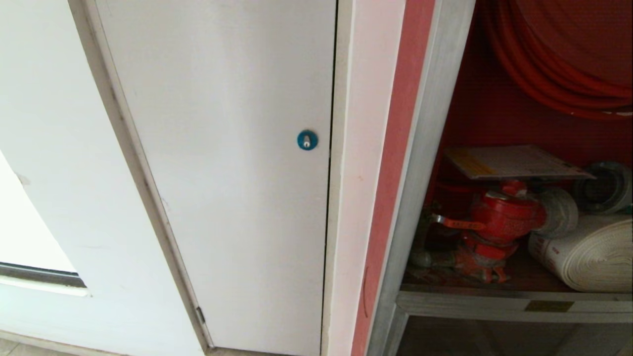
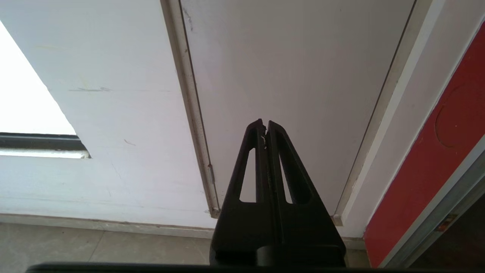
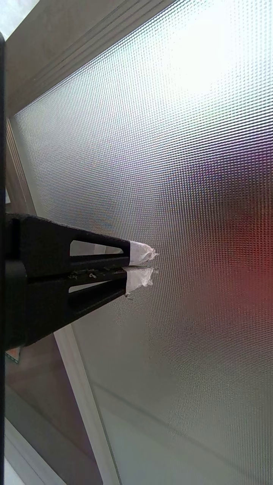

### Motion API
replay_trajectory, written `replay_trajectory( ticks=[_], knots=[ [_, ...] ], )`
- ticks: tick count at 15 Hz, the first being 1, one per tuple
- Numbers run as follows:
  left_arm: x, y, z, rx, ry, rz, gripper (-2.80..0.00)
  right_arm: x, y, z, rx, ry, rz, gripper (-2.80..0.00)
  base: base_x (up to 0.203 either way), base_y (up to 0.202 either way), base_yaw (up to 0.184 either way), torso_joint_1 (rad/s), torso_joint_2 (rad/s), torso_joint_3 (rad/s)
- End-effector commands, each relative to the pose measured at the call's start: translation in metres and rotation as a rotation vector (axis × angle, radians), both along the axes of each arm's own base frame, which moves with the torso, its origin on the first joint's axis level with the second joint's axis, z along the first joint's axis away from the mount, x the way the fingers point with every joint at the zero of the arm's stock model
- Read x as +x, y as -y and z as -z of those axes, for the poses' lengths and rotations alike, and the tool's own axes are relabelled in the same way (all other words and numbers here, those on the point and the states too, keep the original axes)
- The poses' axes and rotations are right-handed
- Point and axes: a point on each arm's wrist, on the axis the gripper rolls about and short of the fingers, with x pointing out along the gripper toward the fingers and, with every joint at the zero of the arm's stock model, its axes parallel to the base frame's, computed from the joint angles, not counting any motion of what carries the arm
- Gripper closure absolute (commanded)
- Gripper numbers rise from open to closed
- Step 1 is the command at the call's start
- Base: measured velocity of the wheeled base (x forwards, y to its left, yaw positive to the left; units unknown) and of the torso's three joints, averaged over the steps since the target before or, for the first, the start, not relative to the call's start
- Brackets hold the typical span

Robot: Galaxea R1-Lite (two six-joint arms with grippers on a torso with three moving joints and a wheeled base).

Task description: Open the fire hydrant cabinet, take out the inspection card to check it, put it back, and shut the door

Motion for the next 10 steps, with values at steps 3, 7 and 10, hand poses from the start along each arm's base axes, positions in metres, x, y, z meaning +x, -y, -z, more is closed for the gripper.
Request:
replay_trajectory(
  ticks=[3, 7, 10],
  knots=[
    [0.0002, 0.0000, 0.0000, -0.001, -0.002, -0.001, 0.00, 0.0005, 0.0000, 0.0012, 0.000, -0.005, -0.001, 0.00, 0.000, 0.000, 0.000, 0.000, 0.00, 0.000],
    [0.0001, 0.0000, 0.0000, -0.001, -0.001, -0.001, 0.00, 0.0005, 0.0000, 0.0012, 0.000, -0.005, -0.001, 0.00, 0.000, 0.000, 0.000, 0.000, 0.00, 0.000],
    [0.0002, 0.0000, 0.0000, -0.001, -0.002, -0.002, 0.00, 0.0005, 0.0000, 0.0012, 0.000, -0.005, -0.001, 0.00, 0.000, 0.000, 0.000, 0.000, 0.00, 0.000]
  ],
)
